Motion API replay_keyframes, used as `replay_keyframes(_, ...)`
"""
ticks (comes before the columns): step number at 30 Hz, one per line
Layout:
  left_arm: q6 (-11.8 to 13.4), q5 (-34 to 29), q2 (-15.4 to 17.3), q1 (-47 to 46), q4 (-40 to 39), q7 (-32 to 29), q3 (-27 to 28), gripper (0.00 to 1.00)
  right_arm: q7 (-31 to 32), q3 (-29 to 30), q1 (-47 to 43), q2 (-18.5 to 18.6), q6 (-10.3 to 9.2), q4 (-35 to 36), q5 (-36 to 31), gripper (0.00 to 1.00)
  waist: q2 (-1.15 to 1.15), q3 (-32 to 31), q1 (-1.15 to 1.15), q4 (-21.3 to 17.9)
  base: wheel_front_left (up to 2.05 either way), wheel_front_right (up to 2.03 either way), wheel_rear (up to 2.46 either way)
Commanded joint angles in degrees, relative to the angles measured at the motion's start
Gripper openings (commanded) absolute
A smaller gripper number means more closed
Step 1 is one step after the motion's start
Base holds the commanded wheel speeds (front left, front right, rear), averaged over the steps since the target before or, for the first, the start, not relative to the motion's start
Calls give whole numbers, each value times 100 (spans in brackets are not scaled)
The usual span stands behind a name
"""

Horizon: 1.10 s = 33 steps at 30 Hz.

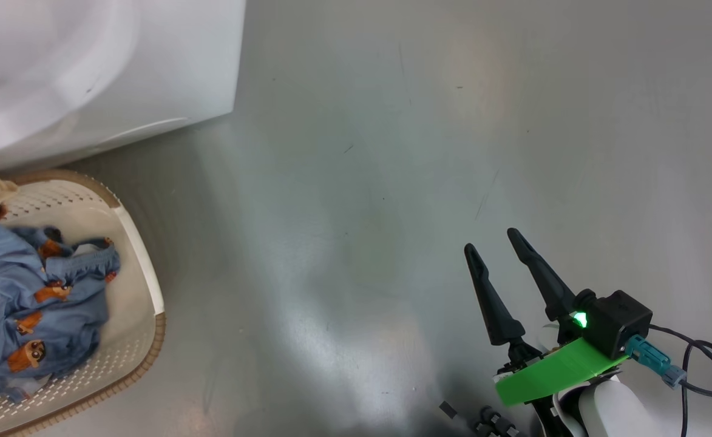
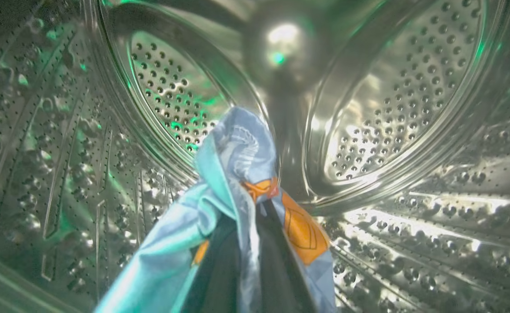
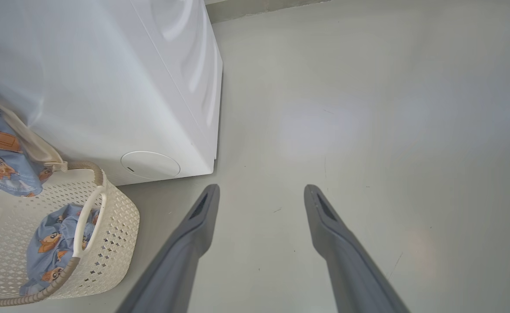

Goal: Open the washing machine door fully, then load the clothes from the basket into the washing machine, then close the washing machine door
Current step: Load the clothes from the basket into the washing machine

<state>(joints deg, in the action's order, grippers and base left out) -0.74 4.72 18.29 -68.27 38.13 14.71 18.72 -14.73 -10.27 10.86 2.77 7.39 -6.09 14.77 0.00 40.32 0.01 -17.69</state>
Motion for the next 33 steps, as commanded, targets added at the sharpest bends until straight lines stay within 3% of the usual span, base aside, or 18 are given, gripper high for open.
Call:
replay_keyframes(1, 17, -96, 284, 39, 72, 29, -25, 0, -27, -98, -124, 11, 10, 100, 4, 100, 0, -6, -1, 25, 0, 0, 0)
replay_keyframes(3, 43, -113, 263, 37, 273, 29, -43, 0, -27, -117, -142, 11, 10, 77, 14, 100, 0, -26, -1, 49, 0, 0, 0)
replay_keyframes(5, 59, -112, 241, 19, 420, 29, -51, 24, -27, -130, -142, 11, 10, 52, 25, 100, 0, -56, -1, 71, 0, 0, 0)
replay_keyframes(6, 61, -107, 226, 10, 451, 29, -52, 44, -27, -134, -137, 11, 10, 43, 31, 100, 0, -72, -1, 85, 0, 0, 0)
replay_keyframes(8, 78, -91, 191, 7, 622, 29, -49, 92, -27, -135, -130, 11, 10, 27, 37, 100, 0, -120, -1, 121, 0, 0, 0)
replay_keyframes(9, 78, -91, 191, 7, 622, 29, -49, 92, -27, -135, -130, 11, 10, 27, 37, 100, 0, -120, -1, 121, 0, 0, 0)
replay_keyframes(10, 61, -62, 152, -9, 731, 29, -49, 100, -27, -112, -132, 11, 10, 13, 33, 100, 0, -171, -1, 167, 0, 0, 0)
replay_keyframes(20, 114, -156, -65, 292, 638, 29, -152, 100, -27, -106, -121, 10, 10, -78, 48, 100, 0, -471, -1, 409, 0, 0, 0)
replay_keyframes(33, 172, -237, -859, 1573, -245, 29, -365, 100, -27, -21, -25, 11, 10, -196, 6, 100, 0, -1017, -1, 979, 0, 0, 0)
